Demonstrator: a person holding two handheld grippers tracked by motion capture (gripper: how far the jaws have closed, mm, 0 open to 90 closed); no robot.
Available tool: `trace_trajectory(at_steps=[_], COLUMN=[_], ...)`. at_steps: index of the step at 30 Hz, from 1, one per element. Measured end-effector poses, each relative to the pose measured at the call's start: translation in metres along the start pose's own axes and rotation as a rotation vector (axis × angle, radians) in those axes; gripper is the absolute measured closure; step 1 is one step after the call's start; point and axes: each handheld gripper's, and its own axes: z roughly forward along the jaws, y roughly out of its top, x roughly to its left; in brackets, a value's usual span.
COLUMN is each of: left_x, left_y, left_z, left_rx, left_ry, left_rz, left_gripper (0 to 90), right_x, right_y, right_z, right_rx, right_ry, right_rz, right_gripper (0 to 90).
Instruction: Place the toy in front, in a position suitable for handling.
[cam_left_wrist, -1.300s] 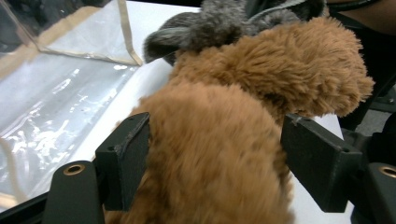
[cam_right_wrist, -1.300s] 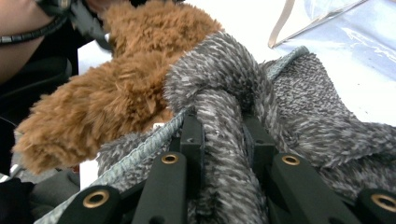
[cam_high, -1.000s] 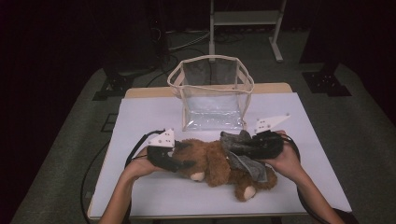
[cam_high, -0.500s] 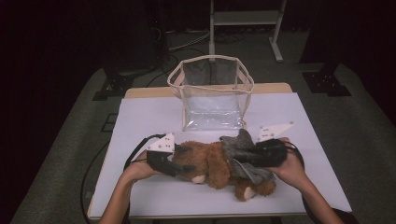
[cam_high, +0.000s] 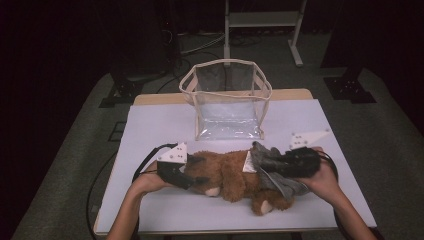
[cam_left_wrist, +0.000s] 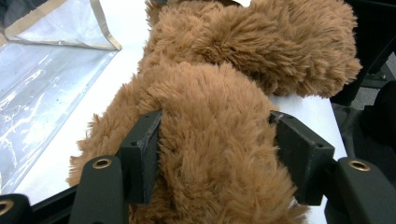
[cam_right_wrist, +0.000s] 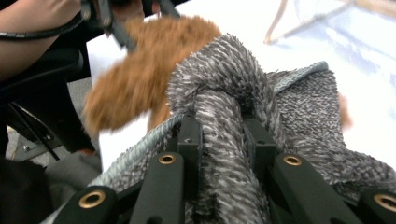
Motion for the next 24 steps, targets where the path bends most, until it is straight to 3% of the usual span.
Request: trace_trajectory(at_steps=[1,3,5,9,13,18,21,23,24], left_x=[0.000,0.000,-0.001,0.000,0.001,0.002,0.003,0.004,0.005], left_y=[0.000,-0.001,-0.001,-0.001,0.002,0.000,-0.006,-0.007,-0.007], left_z=[0.000,0.000,-0.001,-0.003,-0.013,-0.020,-0.011,-0.007,-0.006], left_rx=[-0.002,-0.003,-0.004,-0.008,-0.035,-0.013,0.013,0.007,0.005], left_ry=[-0.001,-0.002,-0.002,-0.011,-0.023,0.001,-0.001,-0.001,0.000], left_rz=[0.000,0.000,0.003,0.000,-0.018,-0.042,-0.050,-0.062,-0.063], left_gripper=[37.5,37.5,37.3,36.0,33.0,32.9,33.6,34.6,35.6], right_x=[-0.005,-0.007,-0.014,-0.013,-0.006,0.005,0.006,0.006,0.005], right_y=[0.016,0.022,0.037,0.031,0.016,0.000,0.002,0.010,0.022], right_z=[0.013,0.019,0.042,0.053,0.044,0.028,0.024,0.023,0.025], right_rx=[0.012,0.017,0.060,0.108,0.078,0.064,0.079,0.090,0.090], right_ry=[0.010,0.016,0.032,0.044,0.052,0.055,0.060,0.047,0.054], right_rz=[-0.019,-0.024,-0.038,-0.041,-0.025,-0.026,-0.022,-0.034,-0.051], right_gripper=[72.0,72.0,71.9,72.4,72.7,72.8,72.8,72.8,72.9])
